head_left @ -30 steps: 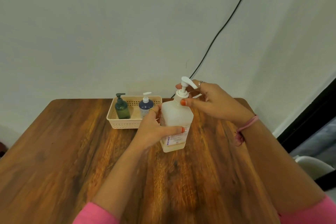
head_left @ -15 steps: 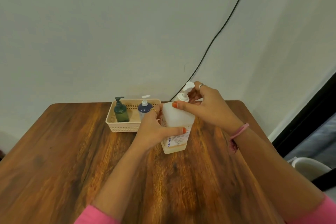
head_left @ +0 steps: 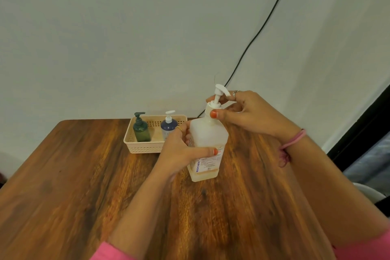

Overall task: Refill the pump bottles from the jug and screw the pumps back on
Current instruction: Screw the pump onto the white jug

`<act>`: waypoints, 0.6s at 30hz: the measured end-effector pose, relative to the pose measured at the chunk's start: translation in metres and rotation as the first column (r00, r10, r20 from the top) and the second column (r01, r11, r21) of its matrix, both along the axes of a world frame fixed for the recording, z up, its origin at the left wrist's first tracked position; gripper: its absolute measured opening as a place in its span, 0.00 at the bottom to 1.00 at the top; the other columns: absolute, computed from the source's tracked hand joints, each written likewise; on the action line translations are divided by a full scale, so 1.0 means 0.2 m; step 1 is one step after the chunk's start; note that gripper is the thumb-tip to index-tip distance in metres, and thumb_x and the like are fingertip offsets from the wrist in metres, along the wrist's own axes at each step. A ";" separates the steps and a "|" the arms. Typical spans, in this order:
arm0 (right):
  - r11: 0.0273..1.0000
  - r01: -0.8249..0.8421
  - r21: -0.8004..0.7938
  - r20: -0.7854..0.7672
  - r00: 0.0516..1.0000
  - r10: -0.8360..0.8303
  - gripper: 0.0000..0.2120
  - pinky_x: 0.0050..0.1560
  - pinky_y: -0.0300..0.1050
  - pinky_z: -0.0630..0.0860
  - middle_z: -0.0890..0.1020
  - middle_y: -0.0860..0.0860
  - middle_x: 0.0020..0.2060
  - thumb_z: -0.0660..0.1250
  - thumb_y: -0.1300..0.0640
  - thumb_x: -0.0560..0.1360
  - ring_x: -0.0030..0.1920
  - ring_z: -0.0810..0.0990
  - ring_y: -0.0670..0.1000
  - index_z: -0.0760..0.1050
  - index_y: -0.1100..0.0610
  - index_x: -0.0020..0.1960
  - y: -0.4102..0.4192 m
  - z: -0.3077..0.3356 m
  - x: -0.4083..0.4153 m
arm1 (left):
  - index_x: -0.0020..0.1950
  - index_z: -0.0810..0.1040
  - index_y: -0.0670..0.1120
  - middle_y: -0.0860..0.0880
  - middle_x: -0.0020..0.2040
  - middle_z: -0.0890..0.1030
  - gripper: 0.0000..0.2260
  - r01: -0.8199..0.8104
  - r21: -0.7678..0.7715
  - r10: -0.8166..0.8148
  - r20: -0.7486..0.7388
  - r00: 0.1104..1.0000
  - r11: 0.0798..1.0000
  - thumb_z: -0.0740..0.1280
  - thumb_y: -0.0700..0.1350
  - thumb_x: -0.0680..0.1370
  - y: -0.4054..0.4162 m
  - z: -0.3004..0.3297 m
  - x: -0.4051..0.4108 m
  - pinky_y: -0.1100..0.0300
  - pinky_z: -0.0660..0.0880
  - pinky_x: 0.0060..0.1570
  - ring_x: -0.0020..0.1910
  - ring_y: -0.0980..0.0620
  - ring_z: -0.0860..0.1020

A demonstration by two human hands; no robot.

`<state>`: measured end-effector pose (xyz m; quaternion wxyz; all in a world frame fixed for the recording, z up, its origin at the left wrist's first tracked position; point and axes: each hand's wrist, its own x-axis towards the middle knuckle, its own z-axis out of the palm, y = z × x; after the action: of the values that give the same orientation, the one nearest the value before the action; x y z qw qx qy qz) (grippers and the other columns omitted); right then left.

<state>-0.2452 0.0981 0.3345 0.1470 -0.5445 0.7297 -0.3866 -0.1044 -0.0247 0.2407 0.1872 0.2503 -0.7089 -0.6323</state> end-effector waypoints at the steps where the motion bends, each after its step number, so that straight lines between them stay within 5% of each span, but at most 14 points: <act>1: 1.000 -0.005 0.007 -0.006 1.000 0.005 0.13 0.37 0.30 0.71 0.81 0.33 0.37 0.69 0.51 0.74 0.32 0.79 0.40 0.78 0.49 0.58 0.00 0.01 0.00 | 0.67 0.72 0.51 0.53 0.57 0.82 0.37 -0.002 0.003 0.002 0.000 1.000 1.000 0.83 0.42 0.60 0.00 0.00 0.00 0.50 0.81 0.53 0.55 0.54 0.81; 8: 1.000 0.005 0.003 -0.049 0.999 -0.005 0.14 0.54 0.44 0.78 0.82 0.41 0.49 0.70 0.48 0.72 0.48 0.81 0.43 0.78 0.46 0.58 -0.01 -0.01 -0.01 | 0.67 0.73 0.50 0.52 0.56 0.83 0.45 -0.016 0.017 0.017 -0.008 1.000 1.000 0.82 0.52 0.51 0.00 0.02 0.00 0.48 0.81 0.53 0.54 0.53 0.82; 15: 0.999 0.039 -0.027 -0.043 0.998 -0.040 0.09 0.45 0.30 0.74 0.81 0.39 0.43 0.73 0.44 0.67 0.43 0.80 0.37 0.76 0.39 0.46 -0.01 -0.04 -0.01 | 0.65 0.74 0.51 0.52 0.56 0.83 0.42 -0.003 0.014 0.003 -0.007 1.000 1.000 0.82 0.51 0.52 0.01 0.02 -0.01 0.47 0.81 0.53 0.55 0.53 0.82; 18: 0.999 0.020 -0.027 0.096 0.995 -0.018 0.20 0.52 0.36 0.75 0.83 0.42 0.48 0.72 0.41 0.65 0.48 0.82 0.40 0.78 0.47 0.54 0.01 -0.06 -0.03 | 0.65 0.74 0.51 0.52 0.56 0.83 0.40 0.004 0.011 -0.004 -0.010 1.000 1.000 0.82 0.49 0.54 0.02 0.02 0.00 0.48 0.81 0.53 0.55 0.54 0.82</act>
<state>-0.2515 0.0994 0.3233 0.1704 -0.5204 0.7215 -0.4237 -0.1052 -0.0216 0.2446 0.1879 0.2467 -0.7051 -0.6377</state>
